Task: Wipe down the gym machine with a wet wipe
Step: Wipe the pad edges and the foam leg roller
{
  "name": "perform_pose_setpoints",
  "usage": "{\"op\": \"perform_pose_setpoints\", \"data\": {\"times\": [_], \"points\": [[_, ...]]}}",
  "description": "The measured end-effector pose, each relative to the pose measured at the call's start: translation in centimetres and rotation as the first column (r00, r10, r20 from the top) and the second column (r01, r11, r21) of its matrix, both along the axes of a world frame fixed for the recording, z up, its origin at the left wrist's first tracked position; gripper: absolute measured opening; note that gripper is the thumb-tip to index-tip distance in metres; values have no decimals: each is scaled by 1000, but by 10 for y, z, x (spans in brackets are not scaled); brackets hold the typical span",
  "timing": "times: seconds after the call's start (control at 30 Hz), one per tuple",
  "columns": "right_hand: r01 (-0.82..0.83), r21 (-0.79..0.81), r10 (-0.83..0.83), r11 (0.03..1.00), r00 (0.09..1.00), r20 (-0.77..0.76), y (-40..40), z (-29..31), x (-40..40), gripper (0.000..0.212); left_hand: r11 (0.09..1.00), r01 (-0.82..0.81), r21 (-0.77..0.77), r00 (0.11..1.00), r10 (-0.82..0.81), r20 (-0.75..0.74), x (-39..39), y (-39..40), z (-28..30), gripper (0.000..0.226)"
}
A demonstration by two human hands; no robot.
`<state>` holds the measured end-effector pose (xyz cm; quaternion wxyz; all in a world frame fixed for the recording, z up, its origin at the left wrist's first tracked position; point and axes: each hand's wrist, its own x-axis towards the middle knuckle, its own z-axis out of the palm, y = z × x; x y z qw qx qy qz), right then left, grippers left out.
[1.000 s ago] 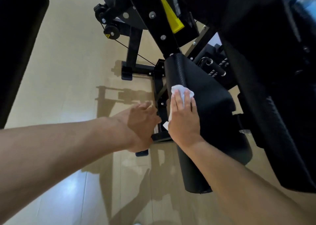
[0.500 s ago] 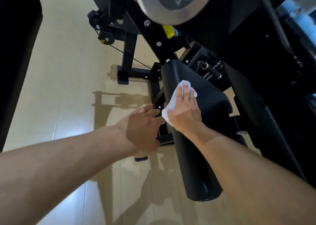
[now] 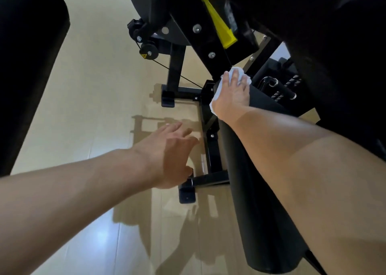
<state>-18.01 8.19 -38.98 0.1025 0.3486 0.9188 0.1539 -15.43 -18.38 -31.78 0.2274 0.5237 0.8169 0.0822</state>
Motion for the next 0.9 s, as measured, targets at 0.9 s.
{"op": "perform_pose_setpoints", "data": {"times": [0.9], "points": [[-91,-93,85,992,995,-61,-154,4,288,80,967,228,-112,971,-217,100,51,-4,24,67]]}}
